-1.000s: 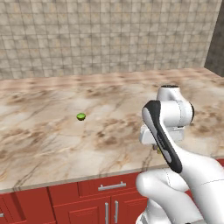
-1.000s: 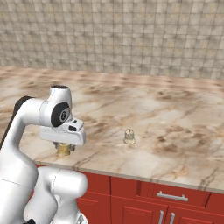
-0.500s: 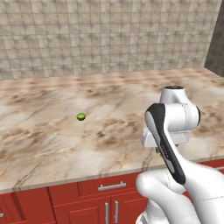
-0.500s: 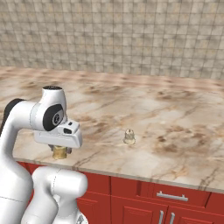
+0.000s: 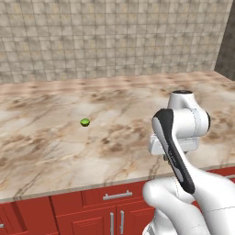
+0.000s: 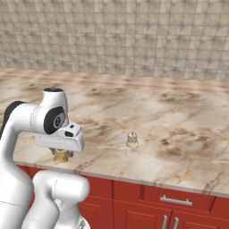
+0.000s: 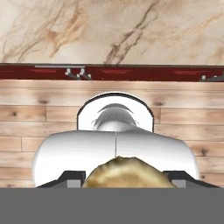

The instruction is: Pick the candle and candle from the dining table and place them in the open cabinet. Close the cabinet after placing the objects.

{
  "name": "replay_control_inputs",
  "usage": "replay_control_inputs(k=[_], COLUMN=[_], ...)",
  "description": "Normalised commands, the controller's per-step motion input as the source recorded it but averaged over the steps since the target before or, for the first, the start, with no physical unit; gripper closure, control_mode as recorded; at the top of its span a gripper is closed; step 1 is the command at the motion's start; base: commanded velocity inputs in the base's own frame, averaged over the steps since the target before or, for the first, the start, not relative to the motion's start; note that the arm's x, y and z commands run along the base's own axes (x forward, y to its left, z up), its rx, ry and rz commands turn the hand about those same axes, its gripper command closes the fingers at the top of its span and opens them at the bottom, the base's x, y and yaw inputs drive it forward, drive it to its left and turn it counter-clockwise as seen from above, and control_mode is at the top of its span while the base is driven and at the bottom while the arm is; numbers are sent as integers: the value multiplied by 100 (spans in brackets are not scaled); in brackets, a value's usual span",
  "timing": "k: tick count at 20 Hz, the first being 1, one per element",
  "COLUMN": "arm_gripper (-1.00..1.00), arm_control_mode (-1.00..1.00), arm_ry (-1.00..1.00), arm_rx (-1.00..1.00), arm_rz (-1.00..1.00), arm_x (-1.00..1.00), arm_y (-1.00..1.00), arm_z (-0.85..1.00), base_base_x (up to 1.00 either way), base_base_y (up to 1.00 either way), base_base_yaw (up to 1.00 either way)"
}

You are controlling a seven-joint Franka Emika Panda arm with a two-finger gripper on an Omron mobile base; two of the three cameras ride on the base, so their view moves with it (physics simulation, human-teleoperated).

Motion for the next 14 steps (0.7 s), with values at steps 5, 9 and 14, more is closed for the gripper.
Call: replay_control_inputs(k=[5,9,14], arm_gripper=[100,100,100], arm_control_mode=[100,100,100], arm_ry=[0,0,0], arm_rx=[0,0,0], arm_rz=[0,0,0], arm_x=[0,0,0], arm_y=[0,0,0], arm_z=[0,0,0], base_base_x=[0,-1,0], base_base_y=[0,4,52], base_base_yaw=[0,6,47])
